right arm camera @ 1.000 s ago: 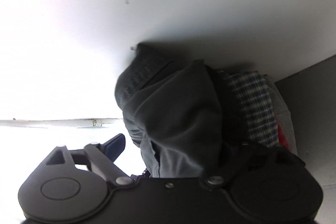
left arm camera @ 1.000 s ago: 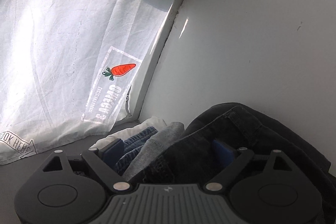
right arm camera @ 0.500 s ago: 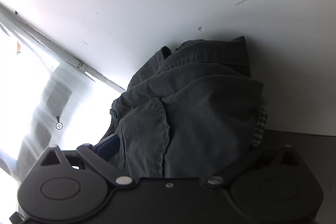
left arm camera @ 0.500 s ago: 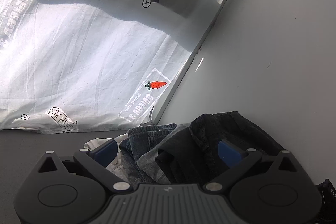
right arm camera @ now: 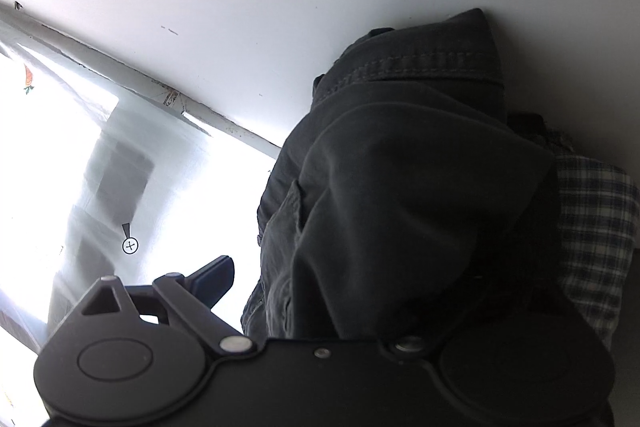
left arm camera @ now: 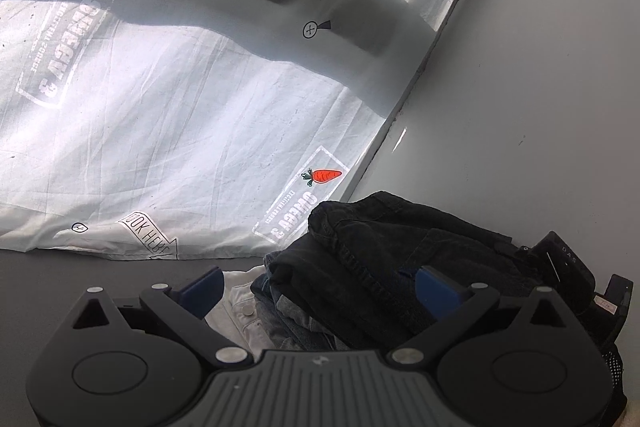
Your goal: Fold clothes
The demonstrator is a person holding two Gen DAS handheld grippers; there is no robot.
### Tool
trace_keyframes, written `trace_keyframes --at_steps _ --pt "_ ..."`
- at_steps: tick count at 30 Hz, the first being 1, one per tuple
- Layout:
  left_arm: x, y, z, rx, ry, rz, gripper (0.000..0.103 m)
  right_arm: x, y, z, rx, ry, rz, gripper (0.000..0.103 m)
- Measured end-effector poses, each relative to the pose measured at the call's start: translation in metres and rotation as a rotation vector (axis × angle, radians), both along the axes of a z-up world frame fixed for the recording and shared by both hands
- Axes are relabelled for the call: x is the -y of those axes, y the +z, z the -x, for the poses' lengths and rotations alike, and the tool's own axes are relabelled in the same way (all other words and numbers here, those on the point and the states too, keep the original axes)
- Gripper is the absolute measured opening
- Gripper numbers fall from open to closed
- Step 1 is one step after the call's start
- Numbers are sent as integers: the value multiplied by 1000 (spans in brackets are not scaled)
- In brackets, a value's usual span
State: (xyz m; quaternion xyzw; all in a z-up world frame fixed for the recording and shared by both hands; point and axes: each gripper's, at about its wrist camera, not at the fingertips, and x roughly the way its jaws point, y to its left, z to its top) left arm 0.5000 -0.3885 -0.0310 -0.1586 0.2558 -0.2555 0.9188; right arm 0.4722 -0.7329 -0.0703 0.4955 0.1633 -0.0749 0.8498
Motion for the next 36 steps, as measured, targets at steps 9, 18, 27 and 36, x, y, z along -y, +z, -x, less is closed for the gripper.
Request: trace_keyframes --at_steps 9,18,27,36 --pt "3 7 1 48 -45 -38 102 -17 22 4 -194 95 185 99" --pt "7 18 35 151 -13 -80 103 -44 47 89 -188 89 391 102" --pt "-23 39 134 262 42 -145 103 -112 54 219 -95 -11 786 103" --pt "-97 51 249 301 138 -163 103 -186 74 265 106 58 911 103"
